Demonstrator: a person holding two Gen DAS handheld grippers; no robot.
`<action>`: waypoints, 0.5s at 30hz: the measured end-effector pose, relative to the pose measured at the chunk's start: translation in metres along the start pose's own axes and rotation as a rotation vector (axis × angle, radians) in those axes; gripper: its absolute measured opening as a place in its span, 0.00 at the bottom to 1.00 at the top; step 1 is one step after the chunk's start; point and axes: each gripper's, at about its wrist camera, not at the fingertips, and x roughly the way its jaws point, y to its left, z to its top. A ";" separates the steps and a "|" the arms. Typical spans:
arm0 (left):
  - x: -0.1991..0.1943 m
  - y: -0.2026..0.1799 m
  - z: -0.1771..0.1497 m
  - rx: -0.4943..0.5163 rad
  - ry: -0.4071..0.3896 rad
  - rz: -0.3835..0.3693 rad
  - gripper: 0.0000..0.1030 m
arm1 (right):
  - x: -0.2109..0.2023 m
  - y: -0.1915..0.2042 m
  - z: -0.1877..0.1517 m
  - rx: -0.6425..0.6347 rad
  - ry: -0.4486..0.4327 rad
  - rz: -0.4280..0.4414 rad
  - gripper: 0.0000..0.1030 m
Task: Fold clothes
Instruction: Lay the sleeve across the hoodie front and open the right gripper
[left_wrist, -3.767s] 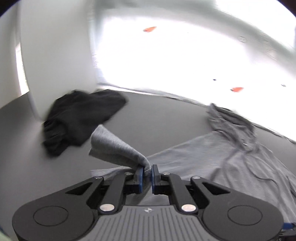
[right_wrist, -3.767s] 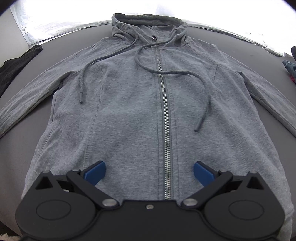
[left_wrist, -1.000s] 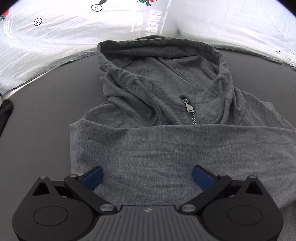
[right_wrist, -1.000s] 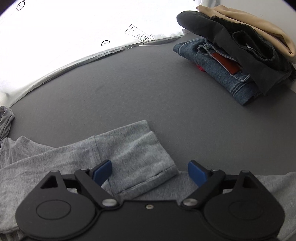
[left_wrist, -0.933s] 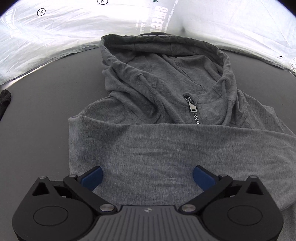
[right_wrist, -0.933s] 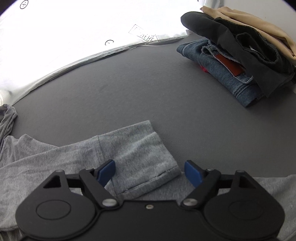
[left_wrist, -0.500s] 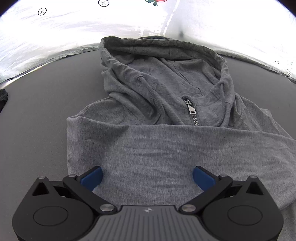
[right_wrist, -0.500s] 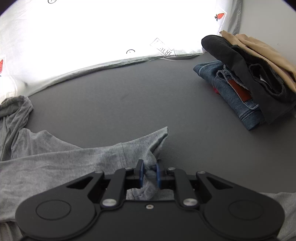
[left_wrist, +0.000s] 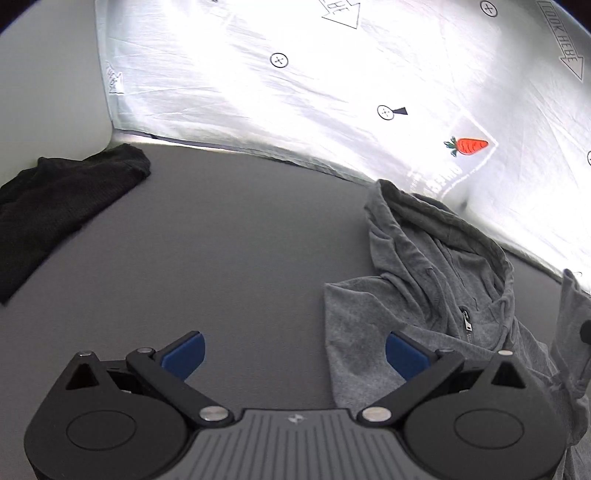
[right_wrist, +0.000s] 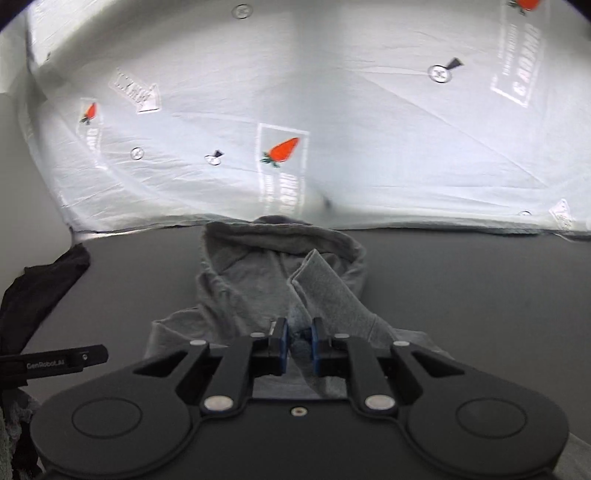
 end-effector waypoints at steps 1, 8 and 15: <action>-0.001 0.006 0.000 -0.002 -0.001 0.015 1.00 | 0.009 0.027 0.000 -0.071 0.018 0.046 0.14; -0.005 0.015 -0.006 0.031 0.009 0.050 1.00 | 0.047 0.118 -0.039 -0.355 0.190 0.166 0.52; 0.000 -0.031 -0.013 0.114 0.030 -0.029 1.00 | 0.021 0.024 -0.040 -0.198 0.158 -0.128 0.76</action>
